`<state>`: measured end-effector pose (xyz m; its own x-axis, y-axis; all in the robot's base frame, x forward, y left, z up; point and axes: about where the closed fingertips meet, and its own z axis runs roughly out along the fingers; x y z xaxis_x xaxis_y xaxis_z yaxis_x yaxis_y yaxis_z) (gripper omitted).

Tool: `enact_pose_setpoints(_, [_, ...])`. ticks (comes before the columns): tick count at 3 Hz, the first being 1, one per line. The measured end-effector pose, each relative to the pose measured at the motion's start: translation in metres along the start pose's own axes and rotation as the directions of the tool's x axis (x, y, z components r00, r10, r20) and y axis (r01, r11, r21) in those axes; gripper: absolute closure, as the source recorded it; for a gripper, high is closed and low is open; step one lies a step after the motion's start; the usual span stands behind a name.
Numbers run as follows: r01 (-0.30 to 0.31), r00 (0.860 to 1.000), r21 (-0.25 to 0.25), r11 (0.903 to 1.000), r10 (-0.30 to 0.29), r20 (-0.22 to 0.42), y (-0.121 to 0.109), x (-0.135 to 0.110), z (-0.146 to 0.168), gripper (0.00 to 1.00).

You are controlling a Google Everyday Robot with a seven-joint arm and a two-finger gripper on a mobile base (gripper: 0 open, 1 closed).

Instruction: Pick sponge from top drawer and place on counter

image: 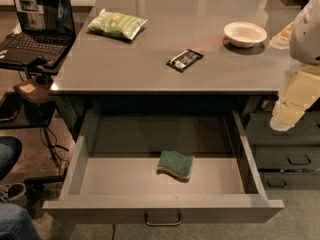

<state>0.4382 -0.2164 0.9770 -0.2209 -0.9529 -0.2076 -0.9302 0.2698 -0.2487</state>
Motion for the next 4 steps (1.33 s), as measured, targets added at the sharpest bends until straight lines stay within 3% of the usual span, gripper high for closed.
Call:
enact_pose_setpoints(2, [-0.006, 1.0, 0.002, 1.0, 0.006, 0.019, -0.001, -0.002, 0.012, 0.0])
enact_pose_setpoints(4, [-0.087, 0.989, -0.049, 0.9951, 0.092, 0.113, -0.001, -0.018, 0.129, 0.0])
